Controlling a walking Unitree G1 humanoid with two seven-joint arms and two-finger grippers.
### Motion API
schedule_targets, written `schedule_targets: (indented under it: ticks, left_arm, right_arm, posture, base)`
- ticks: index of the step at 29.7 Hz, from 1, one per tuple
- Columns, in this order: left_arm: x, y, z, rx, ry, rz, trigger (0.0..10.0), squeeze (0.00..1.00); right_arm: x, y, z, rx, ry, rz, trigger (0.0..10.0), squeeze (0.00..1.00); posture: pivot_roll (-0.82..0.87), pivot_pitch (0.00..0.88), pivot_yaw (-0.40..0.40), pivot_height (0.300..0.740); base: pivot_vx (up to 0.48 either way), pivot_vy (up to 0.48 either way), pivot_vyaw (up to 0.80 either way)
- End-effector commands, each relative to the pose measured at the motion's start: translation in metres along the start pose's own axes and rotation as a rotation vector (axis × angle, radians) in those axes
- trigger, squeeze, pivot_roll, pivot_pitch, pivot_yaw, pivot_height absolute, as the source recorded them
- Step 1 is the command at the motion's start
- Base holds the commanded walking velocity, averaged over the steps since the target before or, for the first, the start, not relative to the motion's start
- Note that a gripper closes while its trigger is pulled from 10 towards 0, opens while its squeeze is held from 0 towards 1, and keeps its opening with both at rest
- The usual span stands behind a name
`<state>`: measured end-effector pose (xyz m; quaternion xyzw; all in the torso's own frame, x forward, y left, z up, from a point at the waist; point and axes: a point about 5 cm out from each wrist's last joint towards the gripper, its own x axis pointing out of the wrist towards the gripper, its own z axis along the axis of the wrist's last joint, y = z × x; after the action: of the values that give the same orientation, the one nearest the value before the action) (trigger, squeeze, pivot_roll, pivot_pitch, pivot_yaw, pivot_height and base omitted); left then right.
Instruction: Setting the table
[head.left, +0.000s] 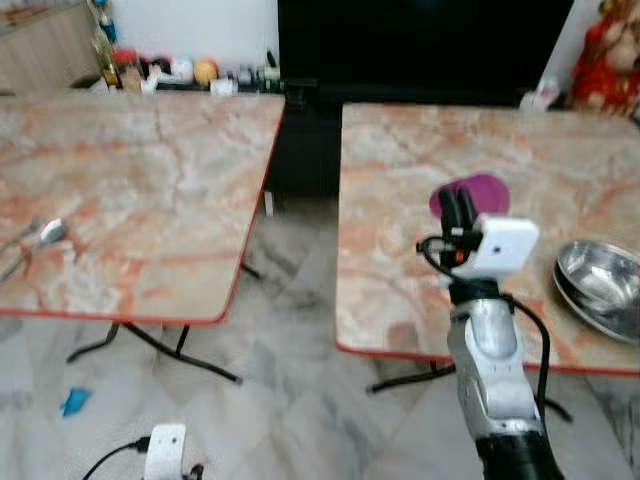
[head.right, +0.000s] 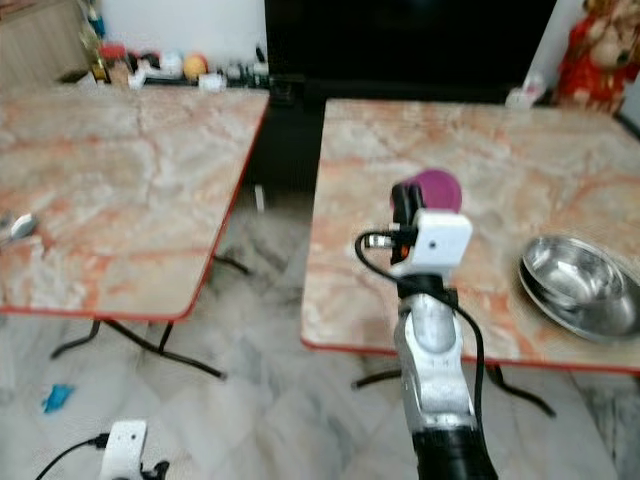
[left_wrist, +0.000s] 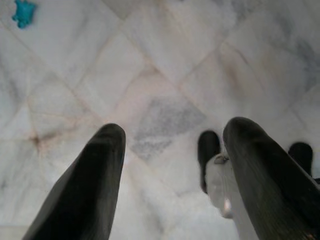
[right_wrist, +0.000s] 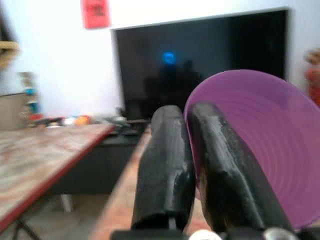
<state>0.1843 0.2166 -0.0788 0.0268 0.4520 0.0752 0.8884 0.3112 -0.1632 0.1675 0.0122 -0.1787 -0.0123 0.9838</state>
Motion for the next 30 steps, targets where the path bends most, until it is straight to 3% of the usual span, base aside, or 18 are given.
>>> schedule_targets:
  ticks: [1,14,18,21,30]
  left_arm:
    - [-0.0005,0.0043,-0.0026,0.012,0.012,0.009,10.0,0.00]
    - [-0.0003,0.0033,-0.0019,0.008,0.010,0.006,10.0,0.00]
    - [-0.0002,0.0031,-0.0008,0.015,0.006,0.006,10.0,0.00]
    - [-0.0001,0.0029,-0.0001,0.020,0.003,0.007,10.0,0.00]
    - [0.0003,0.0023,0.0021,0.021,-0.004,0.006,10.0,0.00]
  right_arm:
    - [0.0032,0.0048,0.0048,0.011,-0.016,0.014,10.0,0.00]
    - [0.0063,-0.0036,0.0024,0.018,0.013,-0.044,10.0,0.00]
    - [0.0072,-0.0041,0.0006,0.032,0.031,-0.049,10.0,0.00]
    - [0.0071,-0.0034,0.0015,0.033,0.022,-0.046,10.0,0.00]
    - [0.0072,-0.0003,-0.0008,0.021,0.038,-0.047,10.0,0.00]
  posture:
    - [-0.02,0.000,0.005,0.740]
    - [-0.02,0.000,0.003,0.740]
    - [-0.02,0.000,0.003,0.740]
    - [-0.02,0.000,0.001,0.740]
    - [-0.02,0.000,0.003,0.740]
  base:
    - [0.000,0.000,0.00]
    - [0.000,0.000,0.00]
    - [0.000,0.000,-0.71]
    - [0.000,-0.364,-0.80]
    - [0.000,-0.385,0.00]
